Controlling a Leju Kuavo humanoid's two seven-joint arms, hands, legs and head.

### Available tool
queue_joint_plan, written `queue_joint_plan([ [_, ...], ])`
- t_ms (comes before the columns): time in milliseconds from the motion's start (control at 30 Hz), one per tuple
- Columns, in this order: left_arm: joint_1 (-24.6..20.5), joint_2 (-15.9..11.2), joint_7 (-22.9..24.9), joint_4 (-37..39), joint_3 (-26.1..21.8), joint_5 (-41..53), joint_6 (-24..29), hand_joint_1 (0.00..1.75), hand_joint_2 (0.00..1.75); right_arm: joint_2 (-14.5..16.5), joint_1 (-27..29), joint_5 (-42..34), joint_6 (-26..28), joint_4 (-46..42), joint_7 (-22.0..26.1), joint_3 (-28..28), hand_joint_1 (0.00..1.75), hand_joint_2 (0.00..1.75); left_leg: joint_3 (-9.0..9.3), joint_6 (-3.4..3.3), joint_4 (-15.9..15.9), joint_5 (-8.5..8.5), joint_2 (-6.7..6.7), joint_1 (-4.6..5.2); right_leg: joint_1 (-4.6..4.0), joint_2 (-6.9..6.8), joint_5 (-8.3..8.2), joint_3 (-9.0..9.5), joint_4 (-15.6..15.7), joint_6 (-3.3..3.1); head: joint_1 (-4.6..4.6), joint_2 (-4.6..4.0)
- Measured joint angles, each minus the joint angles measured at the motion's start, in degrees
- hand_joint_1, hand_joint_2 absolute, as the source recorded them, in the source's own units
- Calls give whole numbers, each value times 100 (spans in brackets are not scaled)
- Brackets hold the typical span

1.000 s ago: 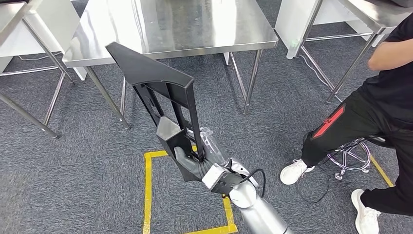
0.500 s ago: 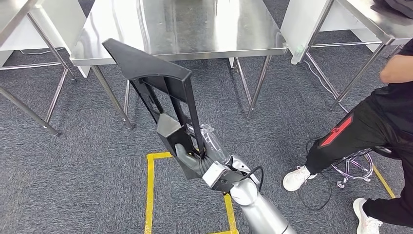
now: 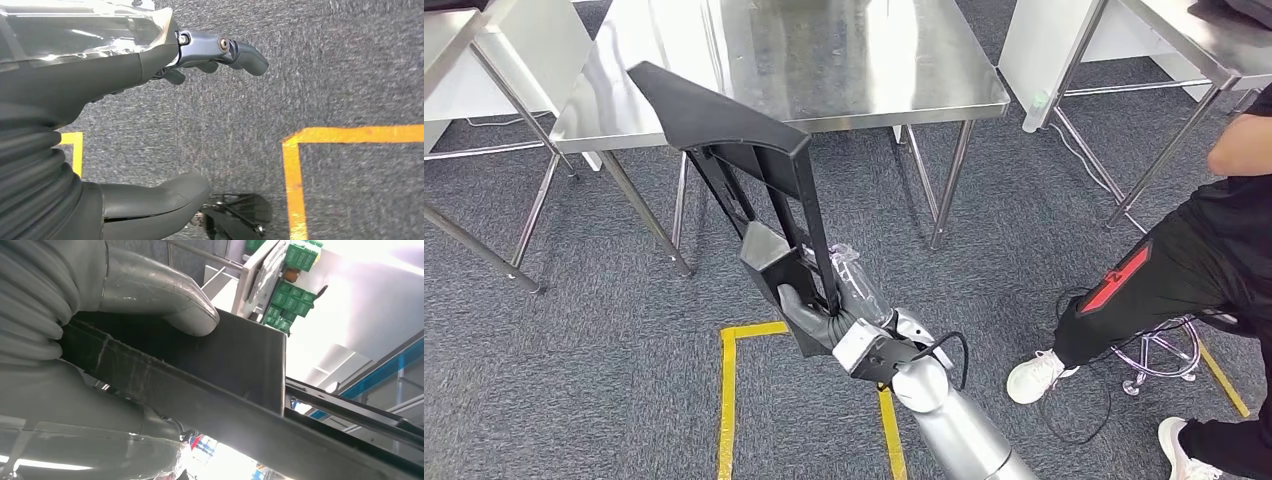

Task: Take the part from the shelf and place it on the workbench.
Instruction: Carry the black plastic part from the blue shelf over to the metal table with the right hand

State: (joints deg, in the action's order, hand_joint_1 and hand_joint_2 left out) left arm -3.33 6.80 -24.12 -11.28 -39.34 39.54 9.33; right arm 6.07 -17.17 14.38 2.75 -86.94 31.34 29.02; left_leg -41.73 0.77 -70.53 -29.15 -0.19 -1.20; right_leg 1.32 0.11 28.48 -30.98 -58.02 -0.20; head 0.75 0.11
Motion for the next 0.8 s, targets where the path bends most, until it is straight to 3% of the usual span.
queue_joint_plan([
  [33, -1, -3, 1, 0, 0, -1, 2, 0, 175, 4, -4, 0, 0, 1, -2, 1, 175, 175, 151, -30, 400, 250, 3, 2, 0, 3, 48, 55, 4, 17, 1, 0],
  [100, -11, -7, 3, 0, 1, 1, 3, 0, 175, 15, -25, -2, -1, 2, -3, 2, 175, 175, 446, -94, 1012, 475, 12, 37, -26, 3, 133, 135, 21, 77, 0, 0],
  [200, -25, -4, 7, 0, 0, -2, 12, 0, 175, 32, -56, -9, -4, 5, -10, 7, 175, 175, 585, -197, 1212, 411, 2, 90, -60, -4, 137, 224, 42, 187, -2, 0],
  [267, -18, 1, 8, 0, -1, -7, 22, 0, 175, 38, -81, -21, -20, 16, -17, 11, 175, 175, 688, -273, 1291, 399, -12, 83, -66, -8, 153, 157, -139, 232, 2, 0],
  [300, -20, 1, 8, 0, -2, -10, 29, 0, 175, 39, -104, -28, -29, 22, -19, 16, 175, 175, 742, -308, 1315, 387, -21, 74, -62, -8, 196, 15, -375, 236, 4, 0],
  [400, -29, 3, 6, 0, -4, -22, 44, 0, 175, 36, -141, -33, -46, 58, -25, 32, 175, 175, 838, -368, 1331, 298, -37, 73, -62, -7, 483, -709, -1393, 203, 6, 0],
  [433, -23, 8, 5, 0, -5, -27, 44, 0, 175, 34, -141, -33, -49, 75, -27, 36, 175, 175, 881, -370, 1331, 255, -47, 75, -63, -7, 535, -886, -1547, 212, 5, 0],
  [467, -16, 14, 4, 0, -6, -34, 43, 0, 175, 33, -142, -33, -52, 92, -31, 40, 175, 175, 937, -366, 1330, 208, -57, 75, -64, -8, 488, -957, -1496, 242, 6, 0],
  [500, -9, 19, 2, 0, -6, -40, 42, 0, 175, 33, -143, -33, -54, 106, -33, 45, 175, 175, 1005, -356, 1330, 157, -69, 75, -63, -8, 335, -924, -1249, 296, 7, 0],
  [567, -1, 29, -1, 2, -8, -49, 38, 0, 175, 33, -156, -35, -56, 125, -35, 57, 175, 175, 1149, -318, 1323, 44, -88, 82, -61, -19, -139, -708, -481, 374, 6, 0],
  [633, -1, 32, -3, 4, -13, -54, 36, 0, 175, 36, -182, -37, -59, 142, -38, 69, 175, 175, 1220, -253, 1323, -61, -95, 97, -79, -41, -358, -554, -61, 277, 13, 0],
  [700, 3, 33, -6, 4, -20, -62, 33, 0, 175, 42, -205, -37, -61, 152, -43, 73, 175, 175, 1265, -187, 1299, -109, -86, 101, -81, -33, -336, -483, -24, 117, 20, 0],
  [767, 2, 32, -16, 3, -30, -66, 28, 0, 175, 54, -227, -40, -65, 158, -46, 83, 175, 175, 1270, -130, 1155, -161, -57, 81, -46, -6, -320, -358, 11, 28, 18, 0],
  [800, -7, 32, -27, 3, -33, -66, 25, 0, 175, 63, -246, -42, -67, 161, -47, 90, 175, 175, 1179, -101, 963, -222, -41, 69, -32, 0, -285, -282, 20, -14, 16, 0],
])
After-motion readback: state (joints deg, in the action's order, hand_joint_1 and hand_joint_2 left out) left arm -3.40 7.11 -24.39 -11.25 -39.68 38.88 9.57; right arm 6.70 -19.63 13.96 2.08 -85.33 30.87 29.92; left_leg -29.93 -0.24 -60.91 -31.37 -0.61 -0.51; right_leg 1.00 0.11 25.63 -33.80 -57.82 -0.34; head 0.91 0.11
